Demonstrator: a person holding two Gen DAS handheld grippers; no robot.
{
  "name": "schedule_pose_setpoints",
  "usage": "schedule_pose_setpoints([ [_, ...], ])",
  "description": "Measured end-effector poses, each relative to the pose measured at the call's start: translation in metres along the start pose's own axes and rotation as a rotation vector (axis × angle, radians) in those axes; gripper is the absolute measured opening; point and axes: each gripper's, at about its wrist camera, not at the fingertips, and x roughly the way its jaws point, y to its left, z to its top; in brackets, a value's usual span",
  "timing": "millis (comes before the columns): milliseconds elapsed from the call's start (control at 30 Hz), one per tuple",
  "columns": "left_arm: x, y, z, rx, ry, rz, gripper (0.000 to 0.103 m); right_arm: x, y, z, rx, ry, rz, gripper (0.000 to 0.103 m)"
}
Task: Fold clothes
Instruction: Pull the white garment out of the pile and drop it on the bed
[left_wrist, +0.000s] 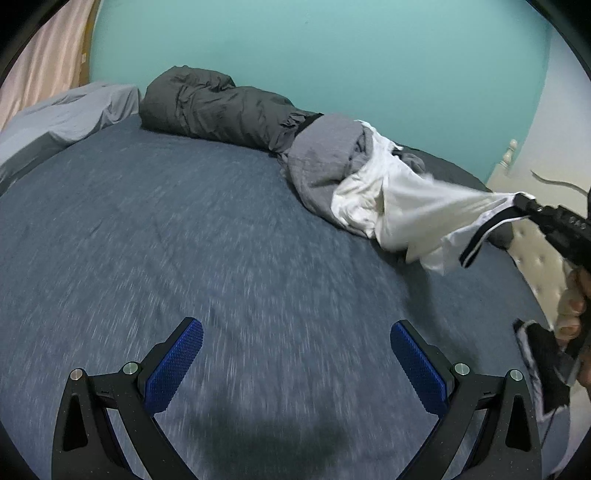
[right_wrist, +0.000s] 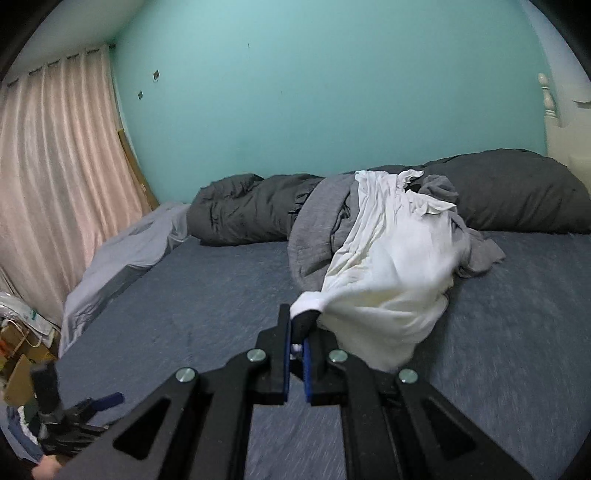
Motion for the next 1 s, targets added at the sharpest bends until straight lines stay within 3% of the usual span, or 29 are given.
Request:
schedule_pose_setpoints([
  [200,-0.046,0.001,-0.029,-0.002,-0.003,-0.019,0.103,-0.070,0.031,-0.006,-0.058,-0.020,0.000,0.004],
  [400,-0.078,-0.001,-0.033,-0.006,-0.022,-0.041,0.103,-0.137,0.072,0.027,-0.127,-0.084,0.027,0.004],
  [567,-0.105,-0.004,-0.030,0.008,-0.069,-0.063,0.103,-0.164,0.099,0.046,-0.166,-0.135,0.048,0.004],
  [733,-0.110,-0.001,-0.034,0.004,-0.077,-0.079,0.103,-0.152,0.076,0.033,-0.128,-0.078,-0.025,0.004],
  [1000,-0.065,0.011,-0.070,-0.010,-0.019,-0.086,0.103,-0.085,-0.024,-0.052,0.043,0.076,-0.187,0.005],
])
